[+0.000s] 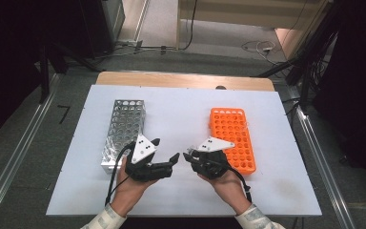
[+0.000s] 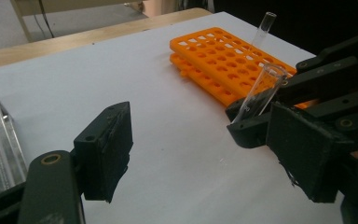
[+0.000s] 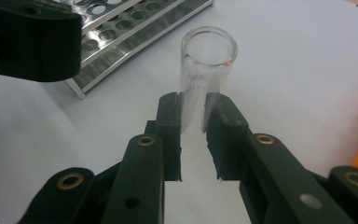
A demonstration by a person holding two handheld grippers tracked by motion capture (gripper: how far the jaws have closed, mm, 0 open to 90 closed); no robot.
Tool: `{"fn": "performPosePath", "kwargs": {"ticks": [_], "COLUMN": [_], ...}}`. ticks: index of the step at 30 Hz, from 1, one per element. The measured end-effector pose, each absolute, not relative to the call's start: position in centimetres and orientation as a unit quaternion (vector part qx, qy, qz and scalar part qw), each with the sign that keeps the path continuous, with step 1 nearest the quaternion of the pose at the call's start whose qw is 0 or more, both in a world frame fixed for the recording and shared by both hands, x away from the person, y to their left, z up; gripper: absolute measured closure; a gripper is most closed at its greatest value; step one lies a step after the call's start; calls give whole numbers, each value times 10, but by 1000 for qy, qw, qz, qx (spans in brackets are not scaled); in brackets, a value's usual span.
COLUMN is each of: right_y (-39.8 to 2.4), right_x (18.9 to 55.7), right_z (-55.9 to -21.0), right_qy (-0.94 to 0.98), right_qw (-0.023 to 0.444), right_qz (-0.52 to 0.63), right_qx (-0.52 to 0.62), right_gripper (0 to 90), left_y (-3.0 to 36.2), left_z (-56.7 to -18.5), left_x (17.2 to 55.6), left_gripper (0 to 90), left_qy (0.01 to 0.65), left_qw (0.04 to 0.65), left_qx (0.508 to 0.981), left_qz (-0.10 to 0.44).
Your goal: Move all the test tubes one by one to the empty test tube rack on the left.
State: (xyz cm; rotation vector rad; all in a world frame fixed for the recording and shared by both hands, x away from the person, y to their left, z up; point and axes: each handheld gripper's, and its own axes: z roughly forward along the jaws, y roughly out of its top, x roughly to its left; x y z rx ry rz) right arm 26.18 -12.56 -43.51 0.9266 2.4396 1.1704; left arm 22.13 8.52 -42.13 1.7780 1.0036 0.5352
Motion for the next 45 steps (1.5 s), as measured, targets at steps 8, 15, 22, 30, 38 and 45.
{"fn": "performPosePath", "kwargs": {"ticks": [8, 15, 22, 30, 38, 45], "right_y": [-120, -111, -108, -108, -108, -112], "right_x": [261, 260, 259, 258, 257, 258], "right_z": [-439, -441, -440, -440, -440, -437], "right_qy": [849, 852, 853, 854, 853, 850], "right_qw": [138, 131, 132, 129, 129, 127], "right_qz": [402, 400, 404, 402, 404, 412], "right_qx": [314, 310, 302, 304, 303, 303], "right_gripper": [732, 731, 731, 731, 714, 518], "left_y": [77, 68, 61, 57, 57, 61], "left_z": [-422, -422, -424, -426, -426, -423], "left_x": [223, 225, 227, 227, 228, 230], "left_gripper": [238, 332, 544, 707, 757, 757], "left_qy": [406, 385, 369, 364, 367, 377], "left_qw": [495, 500, 500, 489, 483, 481], "left_qx": [737, 750, 759, 766, 766, 761], "left_qz": [217, 199, 195, 203, 214, 217]}}
